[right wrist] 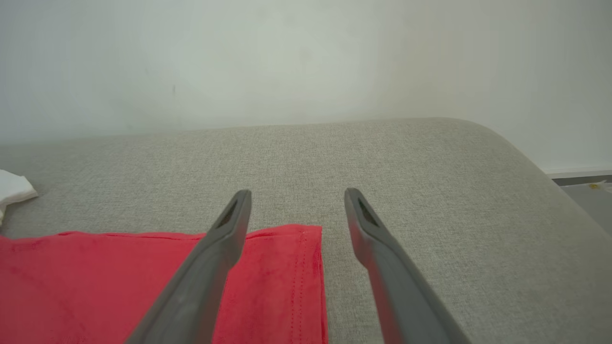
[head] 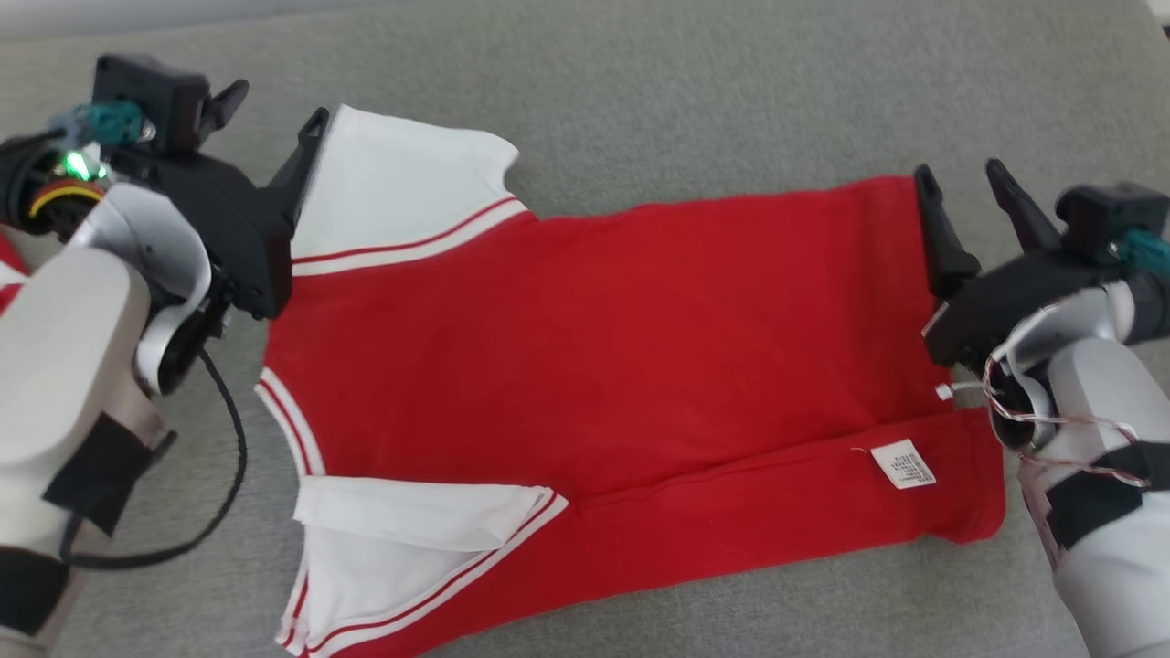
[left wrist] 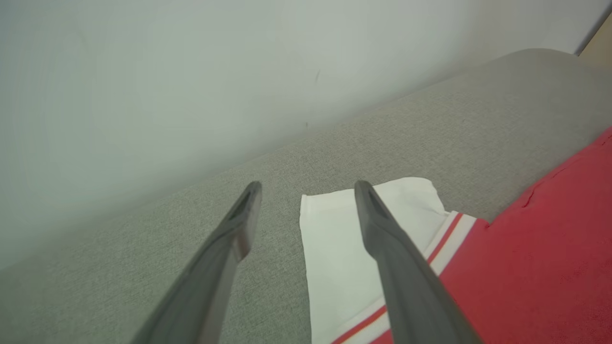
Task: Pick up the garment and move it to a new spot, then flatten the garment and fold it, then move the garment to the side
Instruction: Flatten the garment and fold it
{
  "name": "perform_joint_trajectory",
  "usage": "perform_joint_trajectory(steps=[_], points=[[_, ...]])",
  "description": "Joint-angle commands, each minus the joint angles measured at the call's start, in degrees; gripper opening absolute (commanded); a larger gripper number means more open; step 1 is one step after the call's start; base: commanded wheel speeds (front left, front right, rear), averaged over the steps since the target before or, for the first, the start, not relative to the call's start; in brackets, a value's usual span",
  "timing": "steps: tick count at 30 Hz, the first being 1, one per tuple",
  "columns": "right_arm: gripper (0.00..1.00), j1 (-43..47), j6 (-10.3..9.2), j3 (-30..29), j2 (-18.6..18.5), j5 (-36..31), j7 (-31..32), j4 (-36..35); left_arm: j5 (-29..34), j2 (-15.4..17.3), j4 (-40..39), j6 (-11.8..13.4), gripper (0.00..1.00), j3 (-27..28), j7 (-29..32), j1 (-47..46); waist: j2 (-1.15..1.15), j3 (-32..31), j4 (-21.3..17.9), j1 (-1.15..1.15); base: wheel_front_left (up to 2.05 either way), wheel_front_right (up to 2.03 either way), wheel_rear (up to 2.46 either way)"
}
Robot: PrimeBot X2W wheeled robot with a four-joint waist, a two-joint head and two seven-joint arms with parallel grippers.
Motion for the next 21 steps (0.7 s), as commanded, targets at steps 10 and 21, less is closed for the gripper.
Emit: perform_joint_trajectory(steps=[10, 21], points=[[1.0, -9.27, -0.16, 5.05, 1.88, 3.33, 2.43, 8.7, -6.24, -0.02, 10.3, 0.12, 1.0, -8.24, 4.04, -10.22, -0.01, 6.5, -4.15, -0.02, 0.0, 0.0, 0.0], [1.0, -14.2, -0.16, 9.84, 3.24, 6.9, 2.39, 14.54, -8.56, -0.56, 18.45, 0.1, 1.0, -15.25, 2.55, -15.83, -0.01, 8.73, -5.05, -0.02, 0.0, 0.0, 0.0]])
